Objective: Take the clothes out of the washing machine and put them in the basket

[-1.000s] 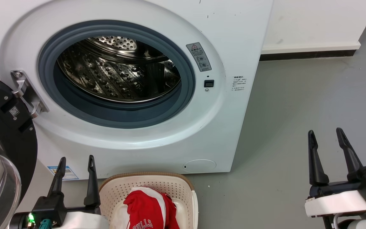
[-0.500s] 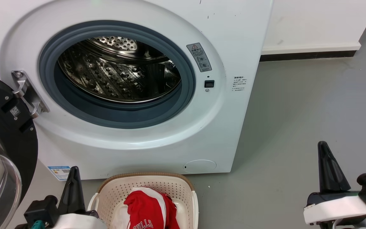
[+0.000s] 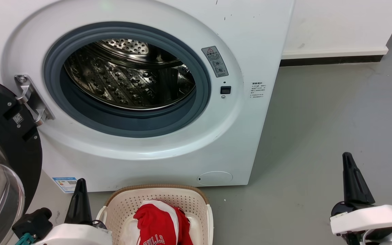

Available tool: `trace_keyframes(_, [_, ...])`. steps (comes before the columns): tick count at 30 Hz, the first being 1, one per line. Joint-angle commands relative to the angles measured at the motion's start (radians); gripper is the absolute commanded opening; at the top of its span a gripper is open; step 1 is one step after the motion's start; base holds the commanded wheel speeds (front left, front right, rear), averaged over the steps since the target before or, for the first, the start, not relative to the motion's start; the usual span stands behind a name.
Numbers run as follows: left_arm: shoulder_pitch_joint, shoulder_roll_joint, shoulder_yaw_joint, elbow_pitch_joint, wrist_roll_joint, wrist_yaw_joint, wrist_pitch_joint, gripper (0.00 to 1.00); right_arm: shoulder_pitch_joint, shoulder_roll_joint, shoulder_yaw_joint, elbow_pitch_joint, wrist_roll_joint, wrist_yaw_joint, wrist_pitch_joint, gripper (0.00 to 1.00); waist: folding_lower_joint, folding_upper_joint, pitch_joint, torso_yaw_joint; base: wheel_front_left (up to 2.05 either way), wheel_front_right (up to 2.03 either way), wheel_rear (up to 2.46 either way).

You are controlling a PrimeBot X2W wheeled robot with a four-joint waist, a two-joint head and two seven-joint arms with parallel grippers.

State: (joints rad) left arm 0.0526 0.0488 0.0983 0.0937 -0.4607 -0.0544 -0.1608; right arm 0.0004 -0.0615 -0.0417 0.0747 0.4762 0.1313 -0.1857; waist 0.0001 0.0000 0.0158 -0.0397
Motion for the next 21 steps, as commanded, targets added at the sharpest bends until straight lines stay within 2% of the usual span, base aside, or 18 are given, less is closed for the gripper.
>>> trace_keyframes(1, [-0.031,0.002,0.000,-0.008,-0.040,-0.006,0.007,0.00,-0.027,-0.010,0.002,-0.004,0.045,0.000,0.007,0.00,0.0000,0.0000,0.000,0.000,0.00,0.00,0.00])
trace_keyframes(21, [-0.072,0.002,0.004,0.037,-0.363,-0.027,0.085,0.00,-0.053,-0.018,-0.002,0.044,0.377,0.000,0.077,0.00,-0.0001,0.0000,-0.003,0.008,0.00,0.00,0.00])
